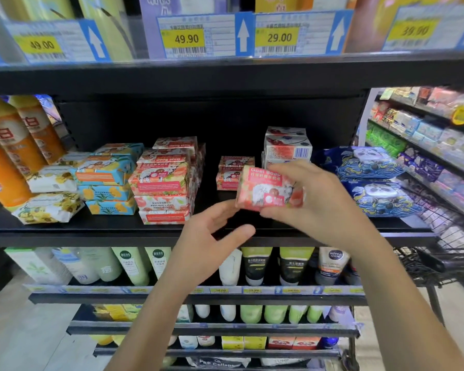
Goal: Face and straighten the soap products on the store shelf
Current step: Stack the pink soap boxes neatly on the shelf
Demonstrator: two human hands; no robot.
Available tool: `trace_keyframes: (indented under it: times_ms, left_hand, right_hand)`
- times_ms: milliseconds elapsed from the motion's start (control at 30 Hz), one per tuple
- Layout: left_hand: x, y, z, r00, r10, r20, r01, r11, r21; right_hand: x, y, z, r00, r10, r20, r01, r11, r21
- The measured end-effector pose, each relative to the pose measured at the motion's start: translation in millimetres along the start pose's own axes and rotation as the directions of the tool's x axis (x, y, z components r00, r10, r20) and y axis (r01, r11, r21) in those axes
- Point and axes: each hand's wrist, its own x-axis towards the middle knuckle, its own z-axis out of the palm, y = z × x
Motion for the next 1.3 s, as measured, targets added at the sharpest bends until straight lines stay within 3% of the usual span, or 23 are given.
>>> trace_keyframes:
  times_ms: [100,300,433,1067,1167,1300]
  left_hand:
    - [9,-15,1,0.997,0.001,0.073,-0.031,0.909,0.415]
    - [20,-33,10,0.992,0.006,0.130,-0.093,0.731,0.676]
    - [20,-38,11,0.993,0.039,0.107,-0.103,0.710,0.696]
    - [20,-47,13,0.989,0.123,0.080,-0.144,0.699,0.701]
    - [20,-49,13,0.989,0.129,0.077,-0.146,0.702,0.697]
    - [20,-50,12,0.988,0.138,0.072,-0.149,0.704,0.695]
  right_hand:
    - [25,12,-18,0.997,0.079,-0.015,-0.079,0.996,0.040]
    - [70,40,-42,0.986,0.143,0.087,-0.132,0.984,-0.121]
    - [85,56,-45,0.973,0.180,0.145,-0.140,0.958,-0.252]
    - [85,73,-32,0.969,0.211,0.132,-0.154,0.925,-0.346]
    - [88,60,-28,0.985,0.136,0.110,-0.087,0.927,-0.366]
    - [96,18,-11,0.987,-0.019,0.160,0.058,0.968,-0.244]
